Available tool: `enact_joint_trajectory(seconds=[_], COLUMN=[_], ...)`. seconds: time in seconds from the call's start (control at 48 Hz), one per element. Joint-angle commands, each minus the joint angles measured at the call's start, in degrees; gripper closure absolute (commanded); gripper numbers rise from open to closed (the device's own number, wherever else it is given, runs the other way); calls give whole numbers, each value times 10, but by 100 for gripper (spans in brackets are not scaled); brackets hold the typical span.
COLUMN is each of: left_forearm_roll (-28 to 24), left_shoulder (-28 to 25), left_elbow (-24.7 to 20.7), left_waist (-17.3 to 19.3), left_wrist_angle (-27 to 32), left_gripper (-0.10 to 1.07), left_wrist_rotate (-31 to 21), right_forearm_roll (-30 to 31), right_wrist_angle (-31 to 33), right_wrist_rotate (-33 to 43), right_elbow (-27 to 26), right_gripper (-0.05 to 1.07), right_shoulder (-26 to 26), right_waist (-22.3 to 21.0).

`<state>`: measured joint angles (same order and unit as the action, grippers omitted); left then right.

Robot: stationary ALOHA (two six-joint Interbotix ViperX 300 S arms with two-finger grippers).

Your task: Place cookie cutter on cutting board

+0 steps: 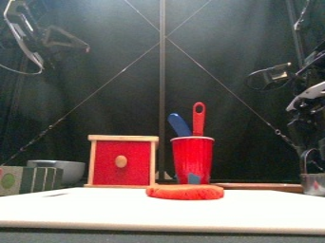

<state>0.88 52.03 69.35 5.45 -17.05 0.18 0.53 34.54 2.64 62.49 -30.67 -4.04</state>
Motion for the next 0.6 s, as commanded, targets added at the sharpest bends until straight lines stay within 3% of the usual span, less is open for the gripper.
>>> enact_joint_trajectory(seconds=[0.0,0.229,0.583], left_forearm_roll=[0,1,1], left_shoulder=[-3,-3,-3], left_elbow=[-7,-6,-4], left_waist=[4,5,11], left_wrist_angle=[-5,-5,-5], left_gripper=[98,98,98], left_wrist_rotate=[1,1,0], right_forearm_roll=[1,-3,-8], right_wrist_angle=[-7,4,90], right_wrist_rotate=[0,0,3], right_elbow=[-6,-16,-94], right_gripper=[30,51,52], right_shoulder=[3,0,-38], right_waist=[0,3,11])
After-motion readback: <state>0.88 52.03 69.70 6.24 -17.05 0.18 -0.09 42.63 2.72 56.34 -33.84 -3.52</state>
